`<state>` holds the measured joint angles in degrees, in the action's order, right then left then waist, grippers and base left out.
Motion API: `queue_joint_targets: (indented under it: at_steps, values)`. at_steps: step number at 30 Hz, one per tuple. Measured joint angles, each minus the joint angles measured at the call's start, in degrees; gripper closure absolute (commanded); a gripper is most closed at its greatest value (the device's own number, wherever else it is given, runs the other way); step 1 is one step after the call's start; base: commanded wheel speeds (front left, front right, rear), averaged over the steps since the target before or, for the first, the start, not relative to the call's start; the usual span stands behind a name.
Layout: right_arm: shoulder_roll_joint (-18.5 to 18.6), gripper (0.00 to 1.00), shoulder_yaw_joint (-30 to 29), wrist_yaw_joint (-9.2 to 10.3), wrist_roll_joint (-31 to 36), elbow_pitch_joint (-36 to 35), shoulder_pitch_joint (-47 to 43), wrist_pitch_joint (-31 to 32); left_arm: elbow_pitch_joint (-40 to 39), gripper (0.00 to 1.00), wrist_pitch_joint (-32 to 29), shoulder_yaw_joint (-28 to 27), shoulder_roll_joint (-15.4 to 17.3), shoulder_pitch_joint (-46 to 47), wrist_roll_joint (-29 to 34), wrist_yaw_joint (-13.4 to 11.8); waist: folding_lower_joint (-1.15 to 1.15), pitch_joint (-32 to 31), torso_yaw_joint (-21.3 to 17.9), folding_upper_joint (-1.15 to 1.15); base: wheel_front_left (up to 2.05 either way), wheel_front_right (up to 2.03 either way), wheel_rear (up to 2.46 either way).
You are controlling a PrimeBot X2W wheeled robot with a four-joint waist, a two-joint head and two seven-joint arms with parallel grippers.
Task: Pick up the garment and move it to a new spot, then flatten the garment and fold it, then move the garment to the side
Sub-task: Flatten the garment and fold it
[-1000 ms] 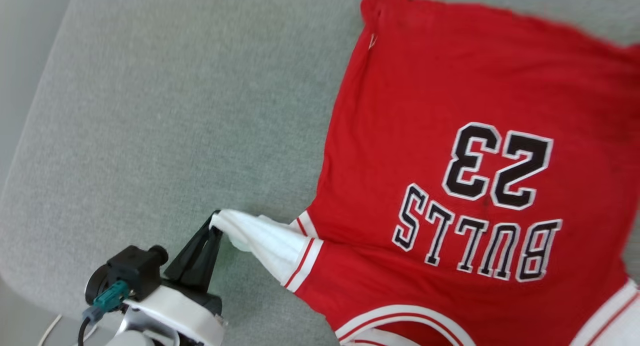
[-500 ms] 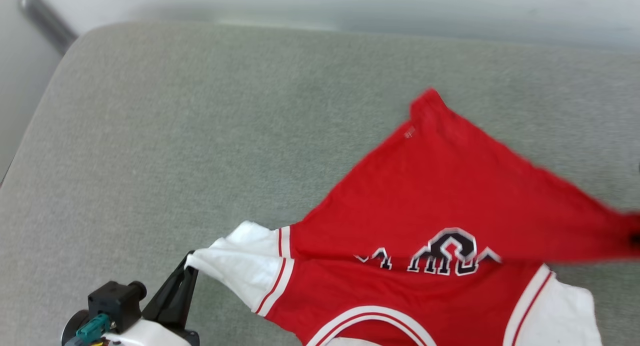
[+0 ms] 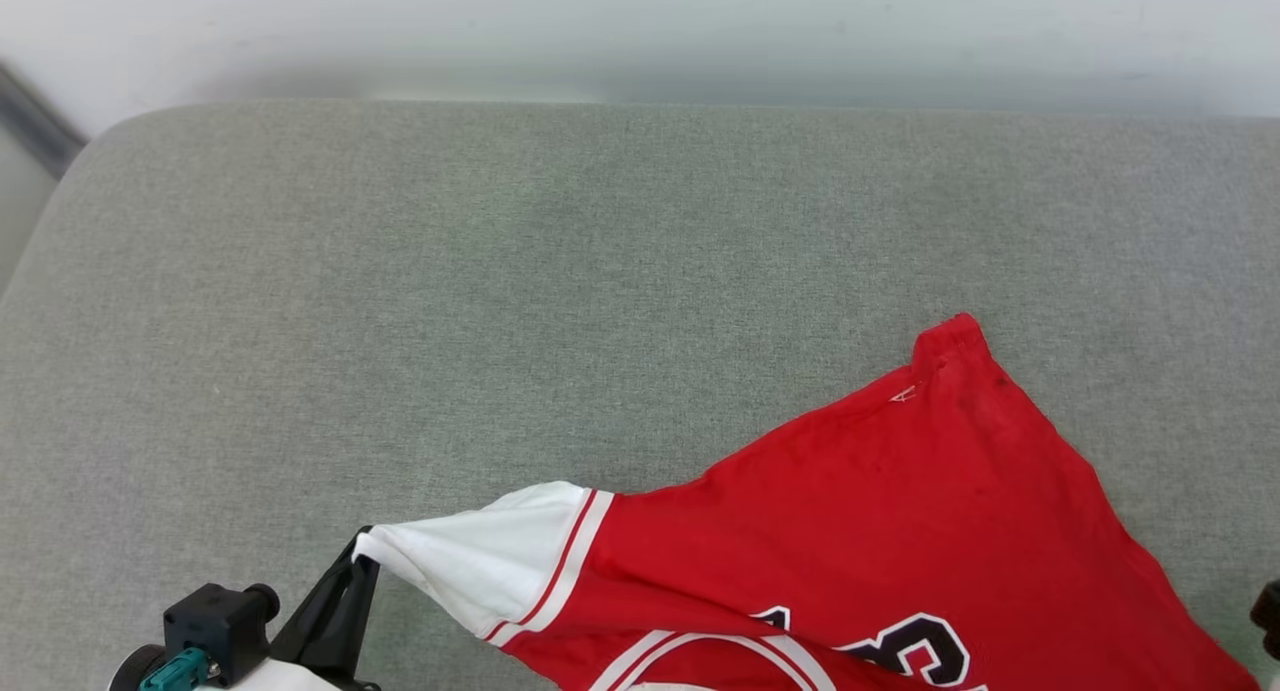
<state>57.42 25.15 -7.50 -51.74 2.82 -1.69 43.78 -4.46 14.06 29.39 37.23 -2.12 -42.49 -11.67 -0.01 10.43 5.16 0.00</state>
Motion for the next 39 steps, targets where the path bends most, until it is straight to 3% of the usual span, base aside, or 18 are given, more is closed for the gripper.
queue_joint_targets:
  at_steps: [2, 3, 4, 13, 17, 23, 30, 39]
  values:
    - [-1.7, 1.0, -1.1, 0.0, 0.0, 0.3, -1.2, -1.4, 0.0, 1.0, 0.0, 0.0, 0.1, 0.0, 0.2, -0.1, 0.0, 0.2, -0.2, 0.0, 0.0, 0.0, 0.0]
    - [-2.4, 0.7, -1.9, -0.01, 0.1, 0.3, -1.3, -2.1, 0.1, 1.0, 0.0, 0.0, 0.1, 0.0, 0.3, -0.2, 0.0, 0.3, -0.3, 0.0, 0.0, 0.0, 0.0]
    - [-2.9, 0.0, -2.8, -0.01, 0.5, 0.3, -1.3, -2.6, 0.1, 1.0, 0.0, 0.0, 0.1, 0.1, 0.4, -0.2, 0.0, 0.4, -0.4, 0.0, 0.0, 0.0, 0.0]
    - [-4.6, 0.0, -11.5, 0.0, 3.0, -7.5, 7.0, -5.0, 0.2, 1.0, 0.0, 0.4, 0.3, 0.9, 1.0, -0.1, 0.01, 1.2, -0.7, 0.0, 0.0, 0.0, 0.0]
    - [-4.2, 0.0, -11.5, 0.0, 5.3, -10.6, 14.2, -3.5, 0.1, 1.0, -0.4, 1.2, 0.2, 2.8, 1.9, 0.4, 0.01, 2.5, 0.0, 0.0, 0.0, 0.0, 0.0]
    - [-4.6, 0.0, -4.1, 0.0, 8.5, -11.1, 27.3, 2.5, 0.3, 1.0, -0.8, 2.0, -0.5, 6.1, 2.8, 1.5, 0.01, 5.1, 1.6, 0.0, 0.0, 0.0, 0.0]
    - [-9.9, 0.0, 7.7, -0.01, 12.2, -3.5, 42.6, 10.3, 0.6, 1.0, -0.8, 3.1, -1.7, 10.1, 4.2, 2.6, 0.02, 9.7, 4.2, 0.0, 0.0, 0.0, 0.0]
    - [-14.6, 0.0, 15.2, 0.0, 13.4, 8.4, 50.8, 9.5, 0.9, 1.0, -0.6, 3.5, -3.2, 14.0, 5.1, 3.6, 0.02, 15.2, 6.9, 0.0, 0.0, 0.0, 0.0]
